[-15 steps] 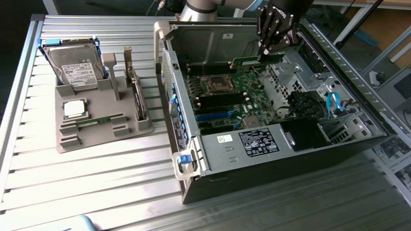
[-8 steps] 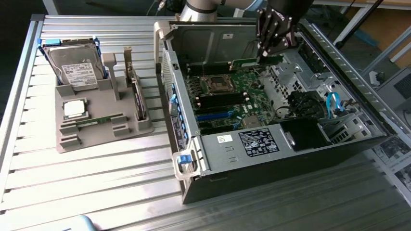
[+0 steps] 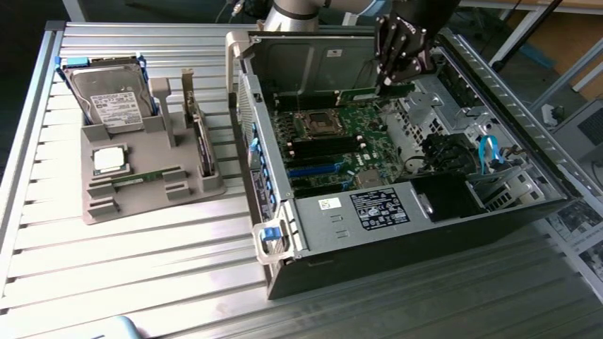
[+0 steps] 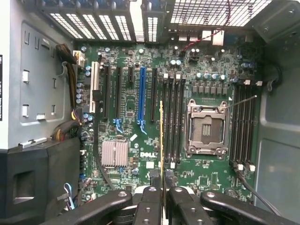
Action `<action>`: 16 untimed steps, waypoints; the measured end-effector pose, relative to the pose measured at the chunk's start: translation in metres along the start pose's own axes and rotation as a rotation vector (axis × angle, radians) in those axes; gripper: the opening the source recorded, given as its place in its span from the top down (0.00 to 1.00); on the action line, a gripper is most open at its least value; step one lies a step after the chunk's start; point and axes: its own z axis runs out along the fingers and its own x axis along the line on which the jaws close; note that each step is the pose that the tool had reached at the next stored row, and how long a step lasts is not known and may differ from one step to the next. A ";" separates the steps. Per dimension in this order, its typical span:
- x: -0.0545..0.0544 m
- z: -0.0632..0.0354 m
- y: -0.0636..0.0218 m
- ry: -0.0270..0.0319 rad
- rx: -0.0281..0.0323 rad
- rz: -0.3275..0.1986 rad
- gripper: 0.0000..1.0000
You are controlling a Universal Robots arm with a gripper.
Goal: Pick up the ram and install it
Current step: 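Insert the ram into the slot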
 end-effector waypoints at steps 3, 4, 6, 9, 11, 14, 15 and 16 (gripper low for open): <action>0.000 0.0016 0.0000 0.0000 0.0000 0.000 0.87; 0.000 0.0021 -0.0001 0.0001 0.0000 0.000 0.87; 0.000 0.0030 -0.0001 0.0001 0.0000 0.000 0.87; 0.000 0.0047 -0.0001 0.0000 0.0000 0.000 0.87; 0.000 0.0059 -0.0001 0.0000 0.0000 0.000 0.87; 0.000 0.0076 -0.0002 0.0001 -0.0001 0.000 0.87; 0.000 0.0080 -0.0002 0.0000 0.0000 0.000 0.87; 0.000 0.0085 -0.0002 0.0000 0.0000 0.000 0.87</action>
